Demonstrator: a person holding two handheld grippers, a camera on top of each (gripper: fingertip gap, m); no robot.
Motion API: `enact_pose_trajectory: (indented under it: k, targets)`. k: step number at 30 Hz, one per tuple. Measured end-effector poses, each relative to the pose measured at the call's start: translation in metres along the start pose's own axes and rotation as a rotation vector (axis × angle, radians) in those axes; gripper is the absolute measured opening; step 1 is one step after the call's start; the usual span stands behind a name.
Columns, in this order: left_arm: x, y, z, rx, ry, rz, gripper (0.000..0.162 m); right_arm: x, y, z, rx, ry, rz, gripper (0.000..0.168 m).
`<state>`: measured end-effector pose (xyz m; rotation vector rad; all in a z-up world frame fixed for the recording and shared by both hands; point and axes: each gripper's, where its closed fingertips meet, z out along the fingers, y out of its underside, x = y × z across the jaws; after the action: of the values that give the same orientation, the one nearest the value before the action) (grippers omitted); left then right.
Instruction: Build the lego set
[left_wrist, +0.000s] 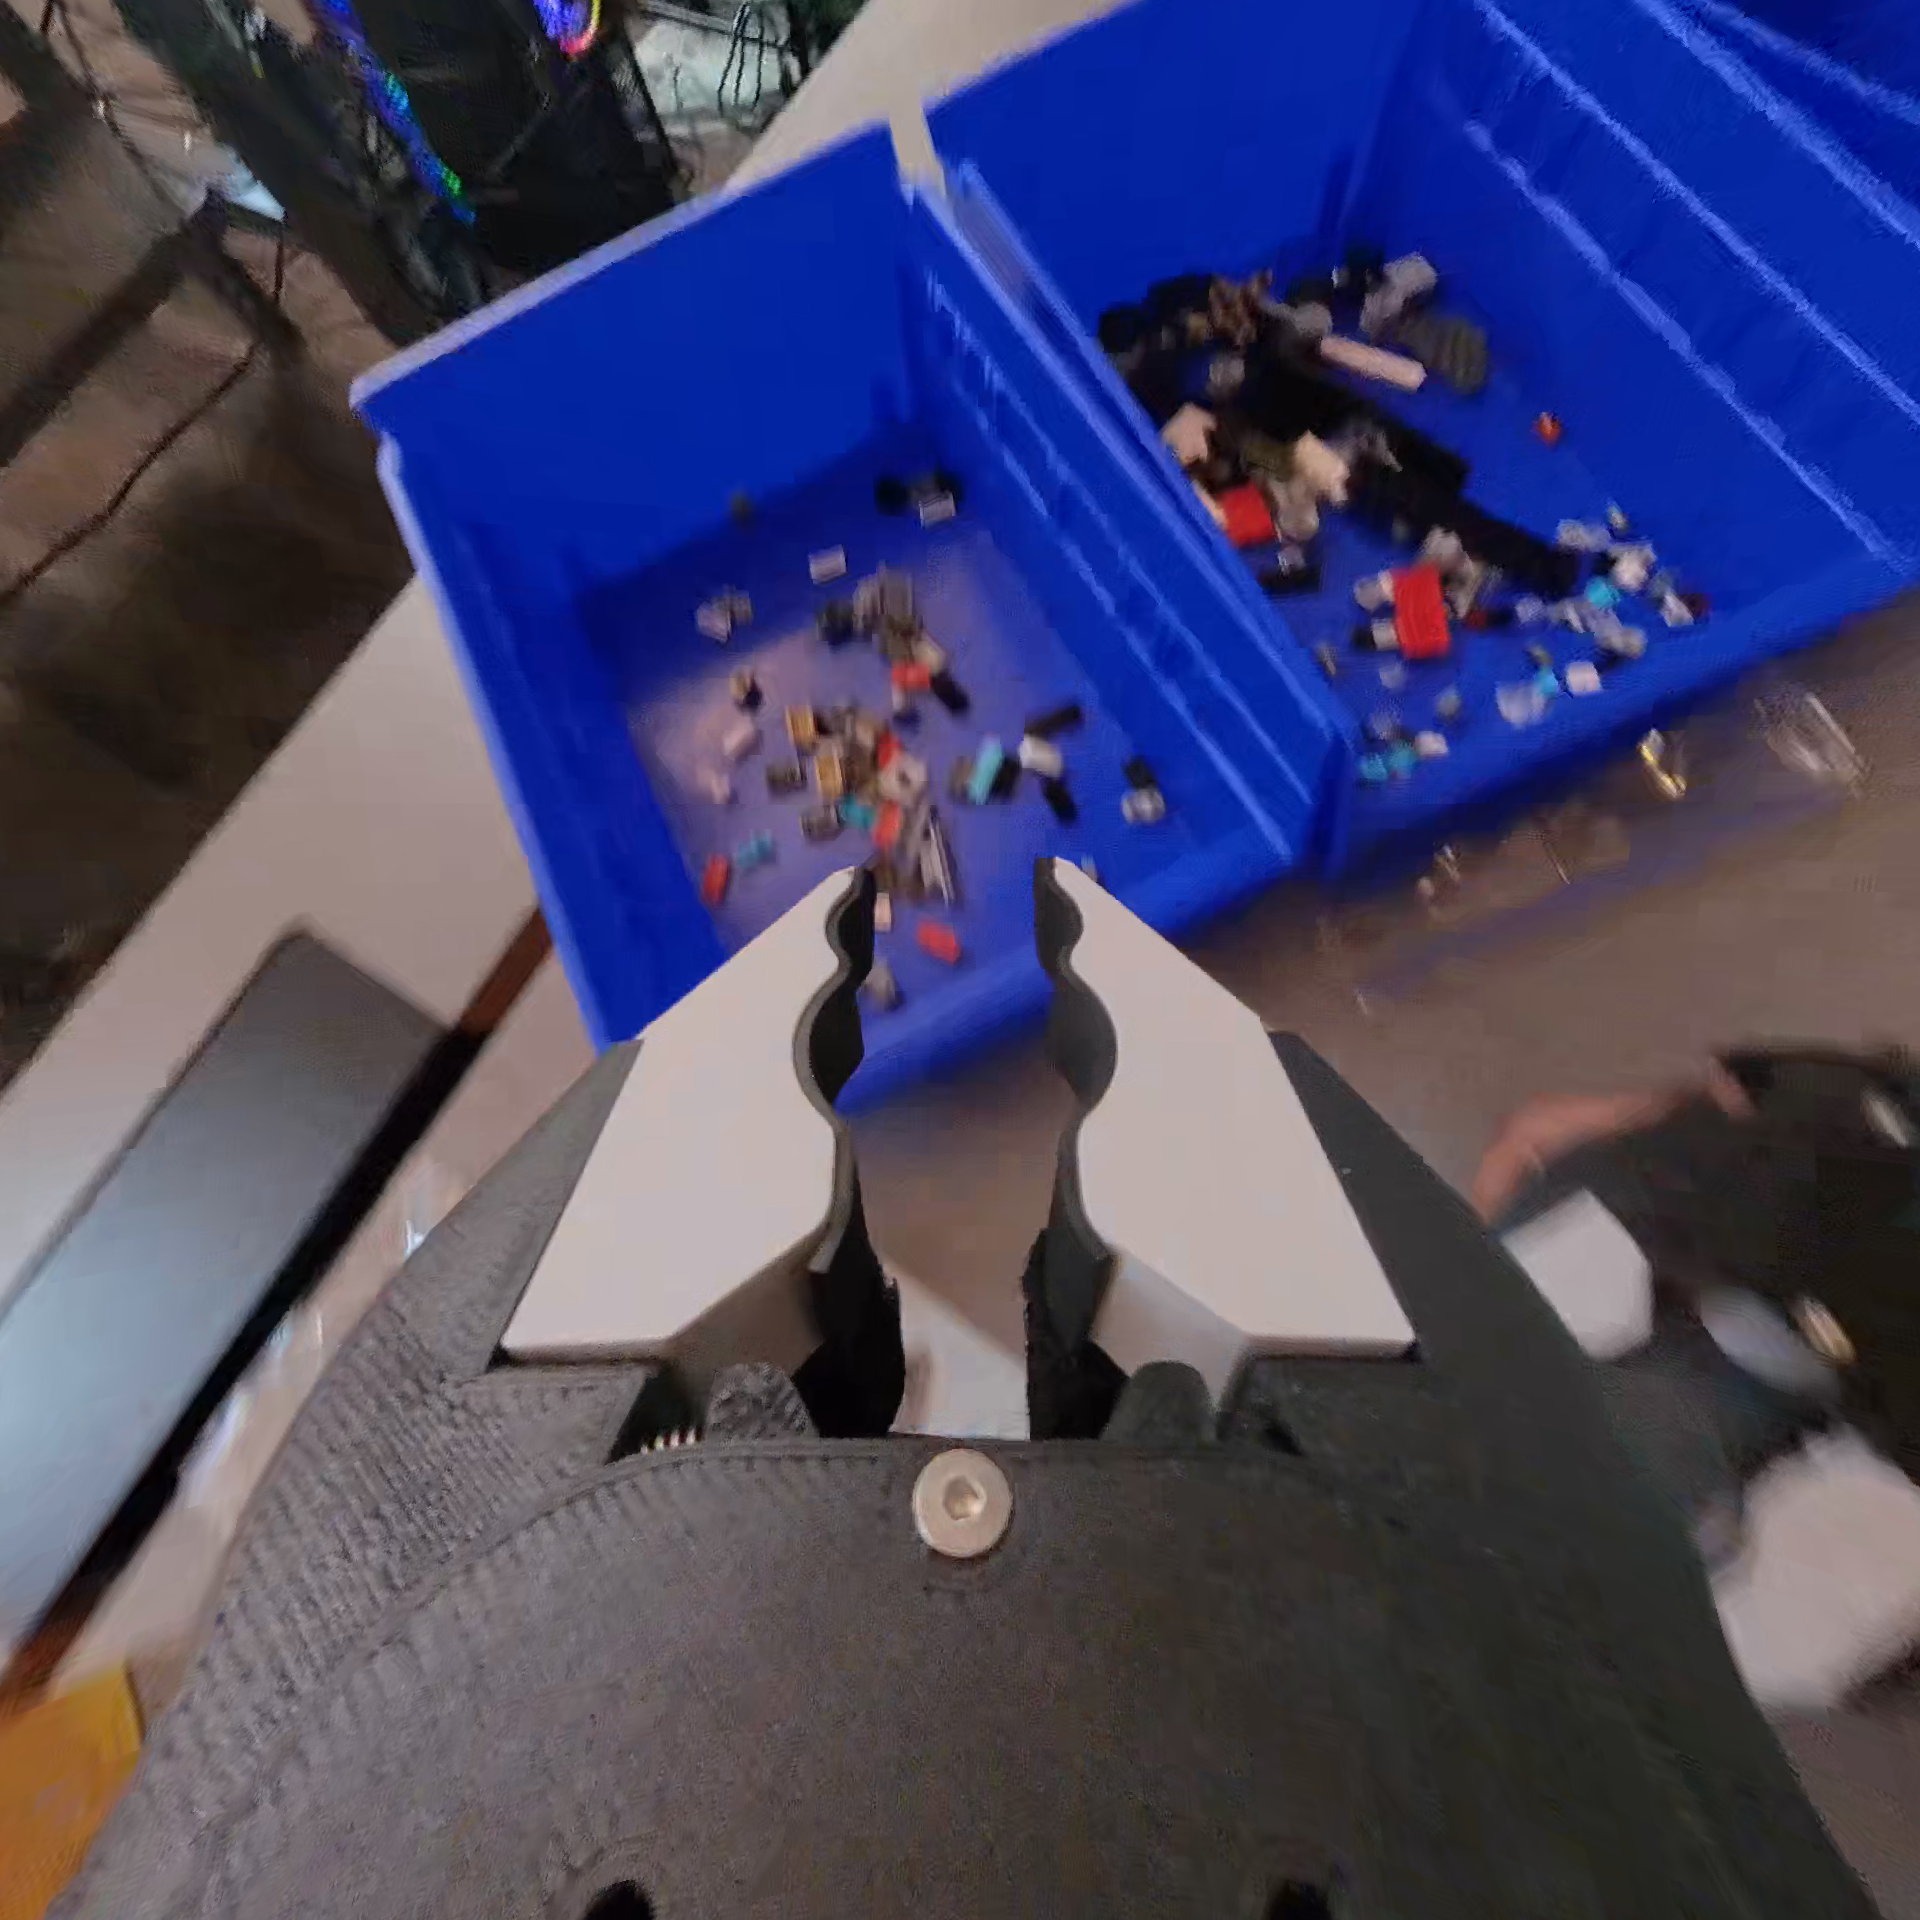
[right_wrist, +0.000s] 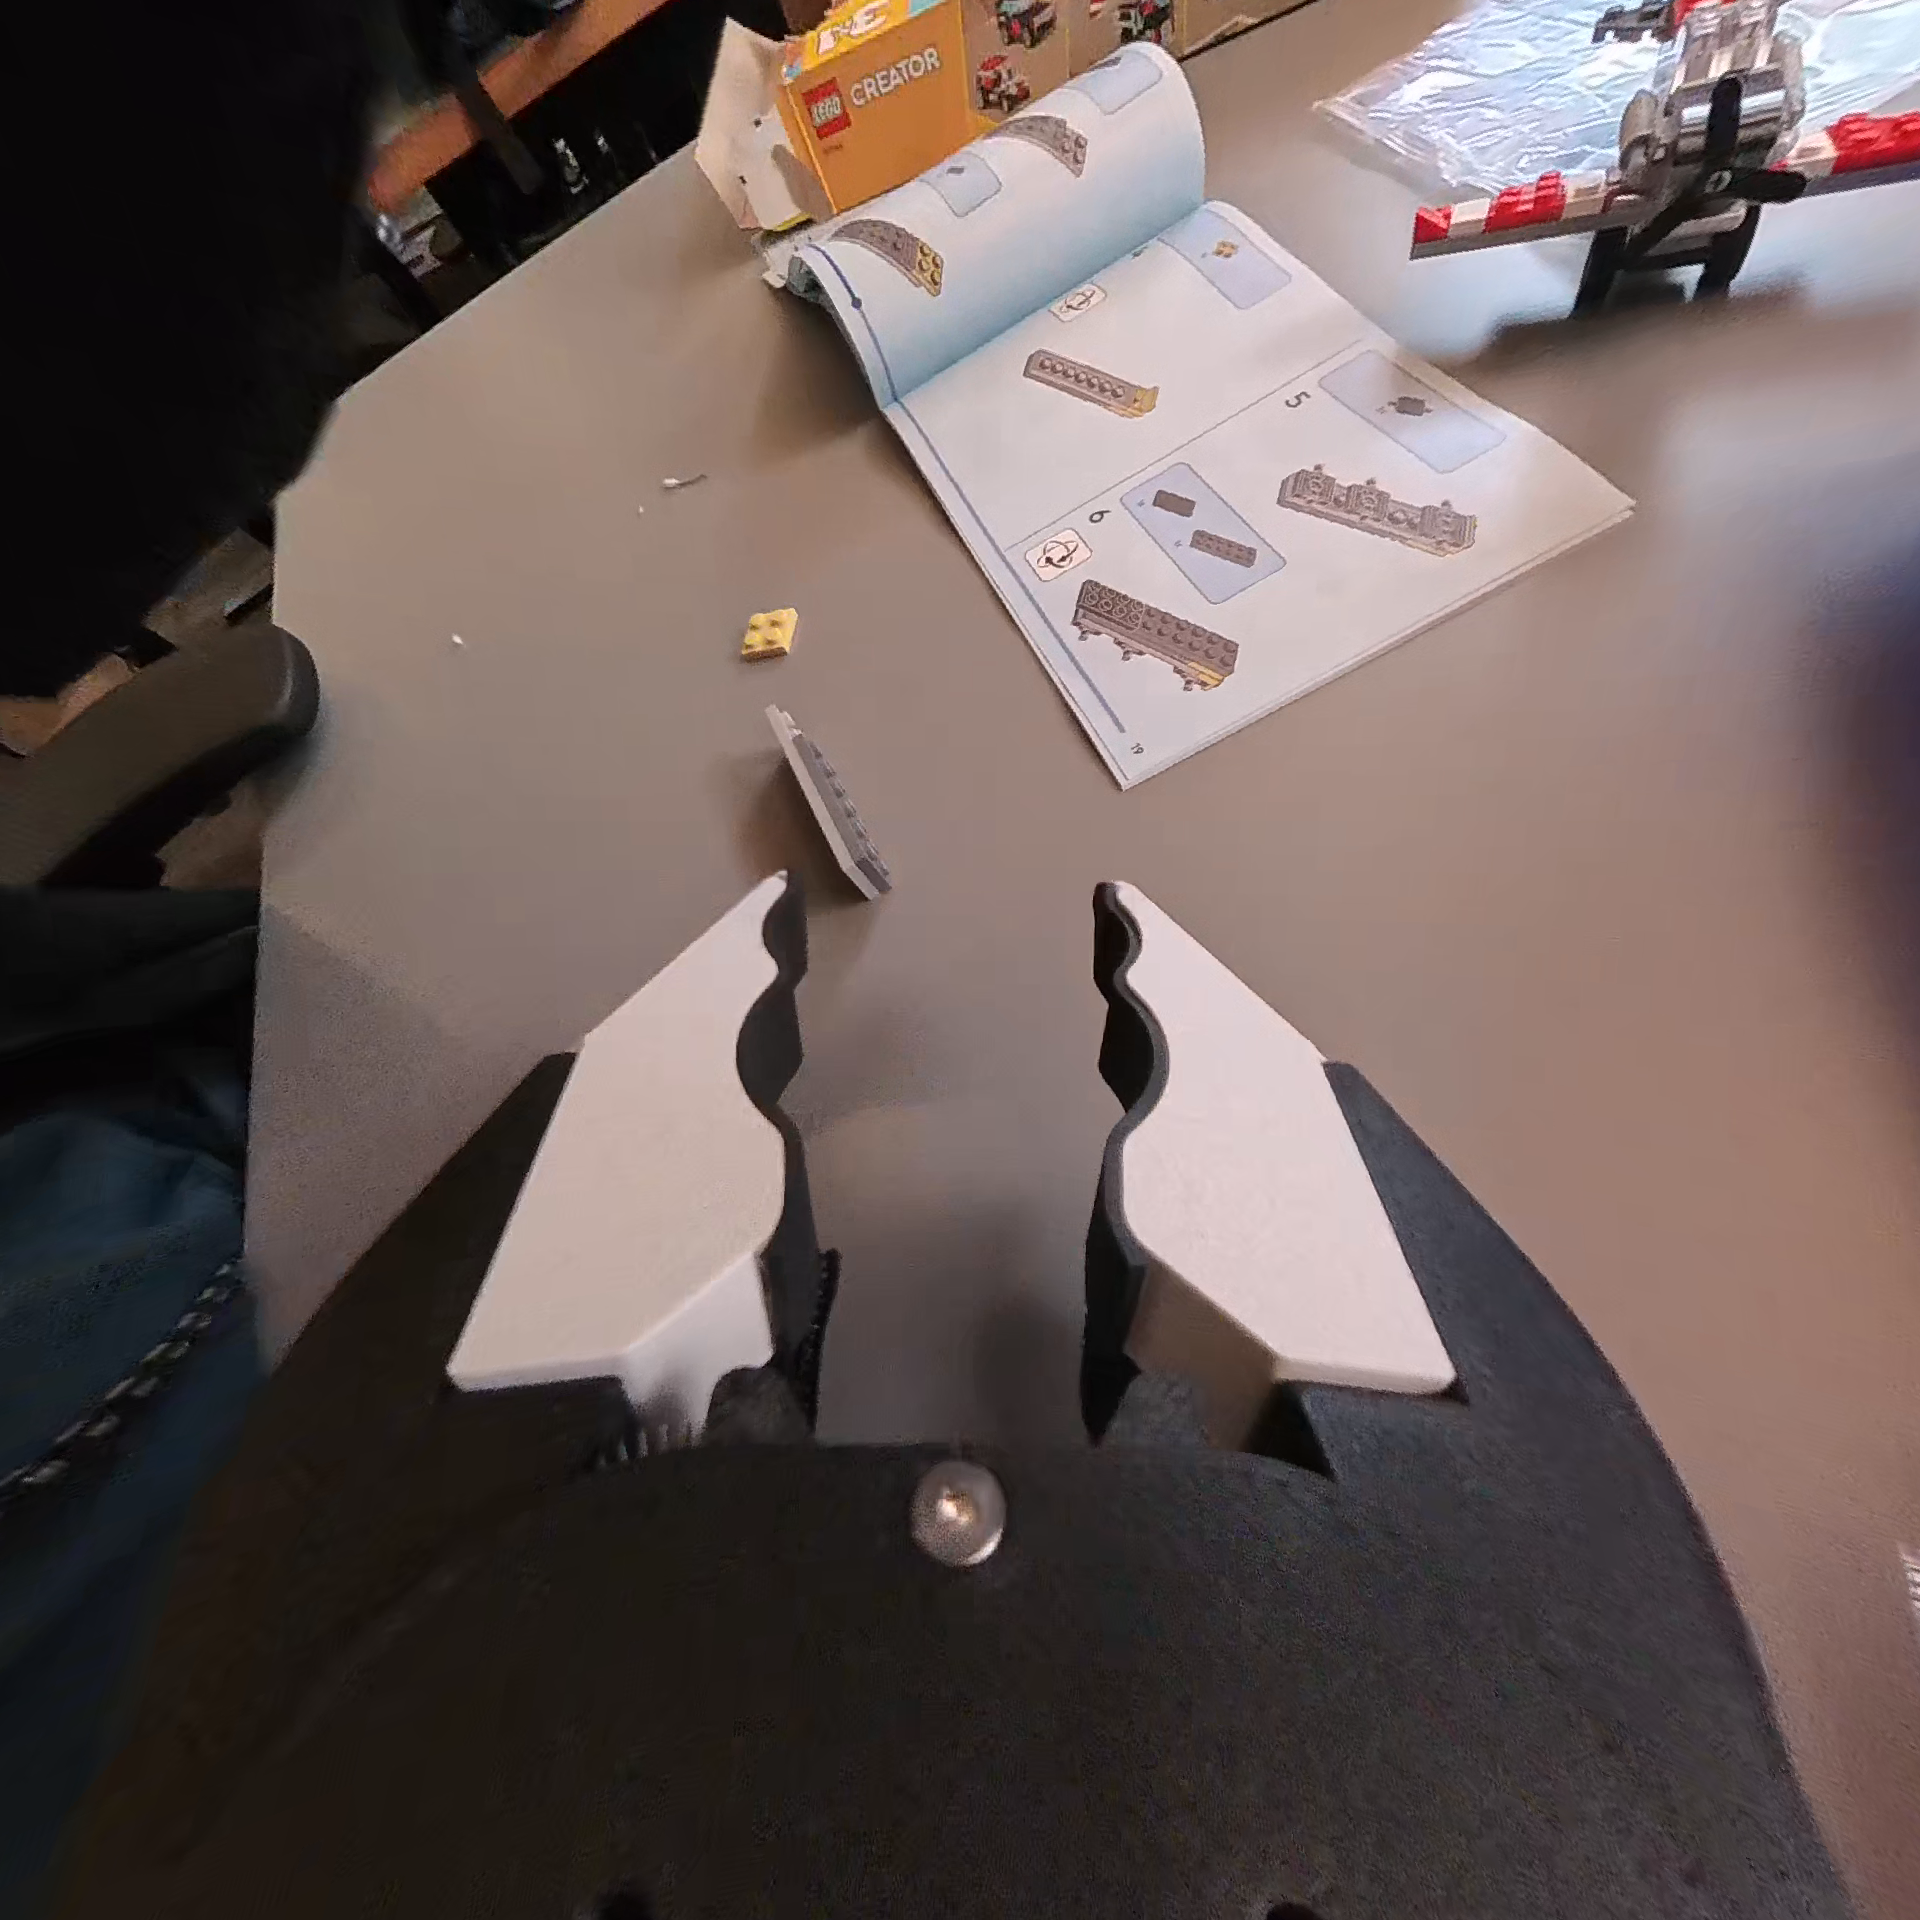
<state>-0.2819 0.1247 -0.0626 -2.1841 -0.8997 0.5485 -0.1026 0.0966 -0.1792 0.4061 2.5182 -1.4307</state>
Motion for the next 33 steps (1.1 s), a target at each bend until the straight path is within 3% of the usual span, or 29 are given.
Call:
enact_pose_trajectory:
  k: [3, 5, 9, 12, 25, 28, 30, 33]
  targets:
    - [-0.015, -0.041, 0.071, 0.0, 0.04, 0.013, 0.031, 0.007, 0.001, -0.003, 0.0, 0.018, 0.01, 0.056]
    - [-0.029, -0.052, 0.121, -0.051, 0.046, -0.027, 0.031, 0.013, 0.002, -0.005, 0.002, 0.026, 0.025, 0.056]
    - [-0.061, -0.043, 0.203, -0.226, 0.043, -0.156, 0.031, 0.021, 0.002, -0.009, 0.016, 0.021, 0.062, 0.056]
    - [-0.071, -0.032, 0.235, -0.314, 0.039, -0.209, 0.032, 0.022, 0.0, -0.011, 0.036, -0.009, 0.099, 0.056]
    - [-0.06, -0.022, 0.262, -0.312, 0.011, -0.183, 0.032, 0.022, -0.004, -0.016, 0.081, -0.072, 0.176, 0.057]
    - [-0.061, -0.02, 0.261, -0.329, -0.02, -0.139, 0.024, 0.022, -0.004, -0.016, 0.078, -0.068, 0.173, 0.057]
    - [-0.063, -0.018, 0.259, -0.34, -0.041, -0.106, 0.0, 0.022, -0.004, -0.016, 0.077, -0.065, 0.172, 0.057]
    - [-0.06, -0.018, 0.254, -0.332, -0.028, -0.105, 0.0, 0.022, -0.004, -0.016, 0.077, -0.062, 0.169, 0.057]
